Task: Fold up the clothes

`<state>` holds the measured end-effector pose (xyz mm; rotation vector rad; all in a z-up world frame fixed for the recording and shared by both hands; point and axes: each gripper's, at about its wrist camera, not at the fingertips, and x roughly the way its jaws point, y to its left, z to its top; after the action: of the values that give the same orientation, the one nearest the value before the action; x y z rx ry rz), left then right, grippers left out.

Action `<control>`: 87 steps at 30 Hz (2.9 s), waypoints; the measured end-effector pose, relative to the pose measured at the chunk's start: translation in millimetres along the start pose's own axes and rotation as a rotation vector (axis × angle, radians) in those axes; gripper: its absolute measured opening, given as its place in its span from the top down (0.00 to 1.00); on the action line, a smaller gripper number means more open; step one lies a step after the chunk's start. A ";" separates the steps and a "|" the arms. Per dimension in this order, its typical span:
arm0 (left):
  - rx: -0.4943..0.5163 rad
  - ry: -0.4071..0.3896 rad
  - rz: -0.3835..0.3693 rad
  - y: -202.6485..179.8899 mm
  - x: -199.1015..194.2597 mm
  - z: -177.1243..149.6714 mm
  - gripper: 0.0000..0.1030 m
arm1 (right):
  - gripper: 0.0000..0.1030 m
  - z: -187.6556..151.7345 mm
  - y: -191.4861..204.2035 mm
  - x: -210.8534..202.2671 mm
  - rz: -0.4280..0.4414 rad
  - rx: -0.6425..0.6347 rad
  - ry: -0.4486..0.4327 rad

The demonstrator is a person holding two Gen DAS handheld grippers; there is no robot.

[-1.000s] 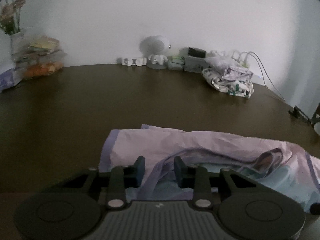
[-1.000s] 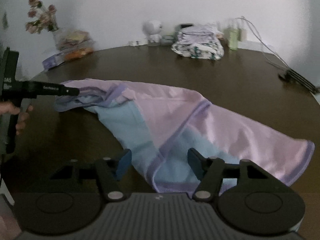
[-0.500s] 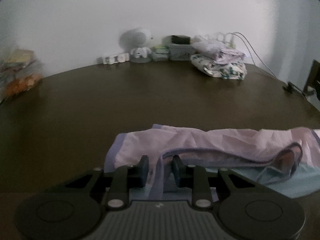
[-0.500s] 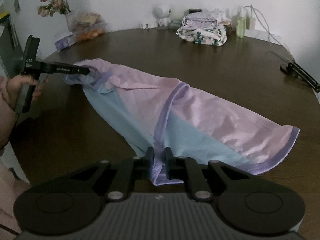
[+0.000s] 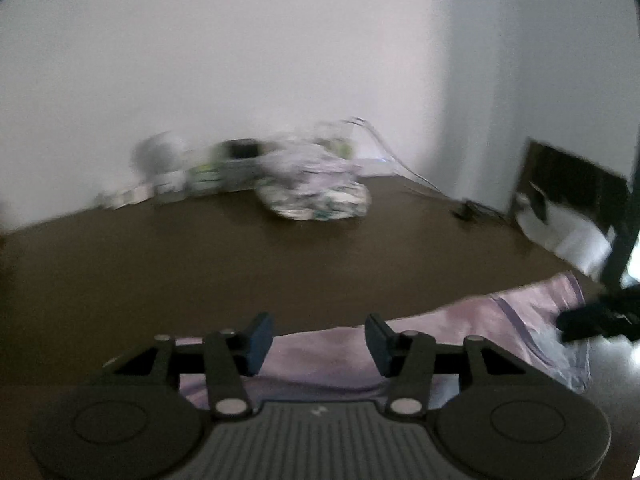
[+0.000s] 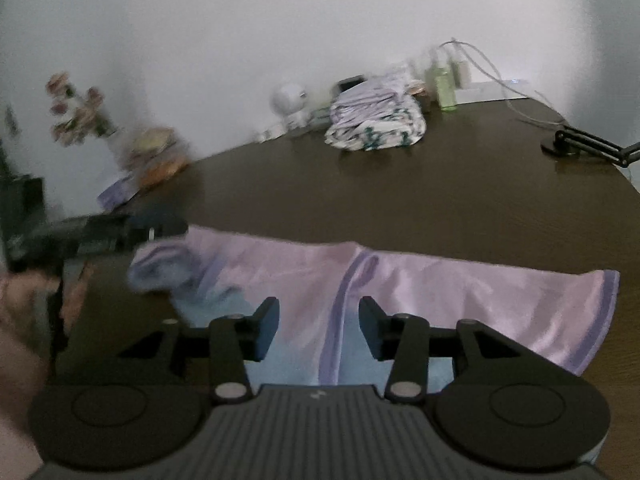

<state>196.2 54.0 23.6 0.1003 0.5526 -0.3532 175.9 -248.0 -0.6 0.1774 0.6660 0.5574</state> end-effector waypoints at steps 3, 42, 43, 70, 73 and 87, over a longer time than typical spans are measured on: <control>0.043 0.055 -0.018 -16.5 23.5 -0.9 0.68 | 0.60 5.8 11.9 17.4 -0.050 -0.043 -0.053; -0.169 -0.111 0.018 -69.0 -108.2 -85.2 0.00 | 0.00 -64.5 54.9 -51.5 -0.036 -0.063 -0.047; -0.172 -0.107 0.018 -73.1 -112.7 -90.9 0.00 | 0.00 -65.6 58.1 -52.4 -0.039 -0.073 -0.050; -1.026 0.057 0.118 129.2 -69.7 -78.8 0.24 | 0.26 136.2 223.7 175.8 0.218 -0.567 0.444; -1.029 0.051 0.147 131.3 -61.9 -79.9 0.32 | 0.27 133.0 225.7 219.8 0.222 -0.611 0.506; -0.802 0.094 0.308 111.8 -33.7 -53.1 0.53 | 0.55 119.6 211.1 285.5 0.443 -0.652 0.651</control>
<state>182.7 178.6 -3.7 -0.5696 0.7252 0.1892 344.6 86.4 8.9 -0.5039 1.0422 1.2547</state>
